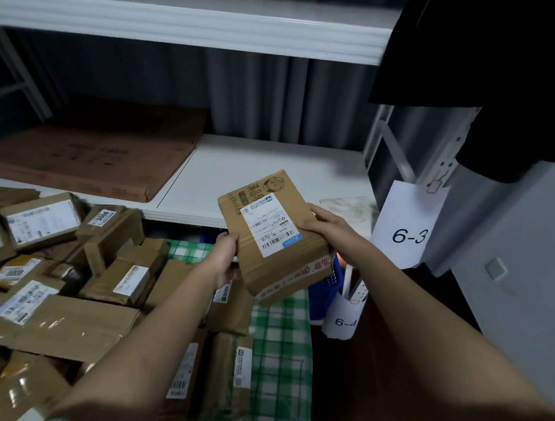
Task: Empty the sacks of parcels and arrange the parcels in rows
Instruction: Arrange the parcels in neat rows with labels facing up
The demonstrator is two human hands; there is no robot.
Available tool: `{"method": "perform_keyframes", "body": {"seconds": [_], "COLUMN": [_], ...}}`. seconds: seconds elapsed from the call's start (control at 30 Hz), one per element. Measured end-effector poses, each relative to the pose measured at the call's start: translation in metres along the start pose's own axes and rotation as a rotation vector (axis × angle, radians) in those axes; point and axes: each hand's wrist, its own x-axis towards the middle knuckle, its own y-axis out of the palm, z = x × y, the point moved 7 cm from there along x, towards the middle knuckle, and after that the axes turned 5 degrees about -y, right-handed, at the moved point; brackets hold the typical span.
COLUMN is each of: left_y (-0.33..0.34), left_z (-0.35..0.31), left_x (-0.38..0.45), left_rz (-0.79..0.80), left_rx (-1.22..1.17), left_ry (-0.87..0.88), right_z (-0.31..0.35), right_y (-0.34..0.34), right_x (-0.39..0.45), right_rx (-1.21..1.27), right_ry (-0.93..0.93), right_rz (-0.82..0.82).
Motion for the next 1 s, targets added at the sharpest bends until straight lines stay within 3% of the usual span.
{"method": "perform_keyframes", "body": {"seconds": [0.2,0.47,0.6,0.7,0.8,0.87,0.93,1.0], "left_y": [-0.006,-0.015,-0.016,-0.028,-0.041,-0.04,-0.018,0.009], "left_z": [-0.002,0.004,0.016,0.019,0.003,-0.018,-0.033,-0.034], "left_x": [-0.006,-0.016,-0.024,-0.025,-0.031,-0.039,-0.051,-0.06], "left_rz": [-0.035,-0.039,-0.012,-0.148,-0.346,-0.412,-0.311,-0.148], "left_rx": [-0.019,0.161,0.232,0.248,0.364,0.59,0.923,1.233], "left_ry": [0.002,-0.03,-0.102,-0.084,0.096,0.315,0.536,0.653], "right_z": [0.018,0.029,0.039,0.05,0.061,0.061,0.056,0.052], "right_y": [0.021,0.016,0.013,0.018,0.035,0.05,0.064,0.073], "right_x": [-0.012,-0.015,-0.008,-0.009,-0.015,-0.02,-0.025,-0.03], "right_rx": [-0.172,-0.227,-0.404,-0.701,-1.151,-1.38,-1.546,-1.633], "right_ry": [0.014,-0.069,-0.179,-0.299,-0.44,-0.535,-0.611,-0.688], "right_rz": [0.155,0.02,0.009,0.048,0.133,0.202,0.261,0.301]}}
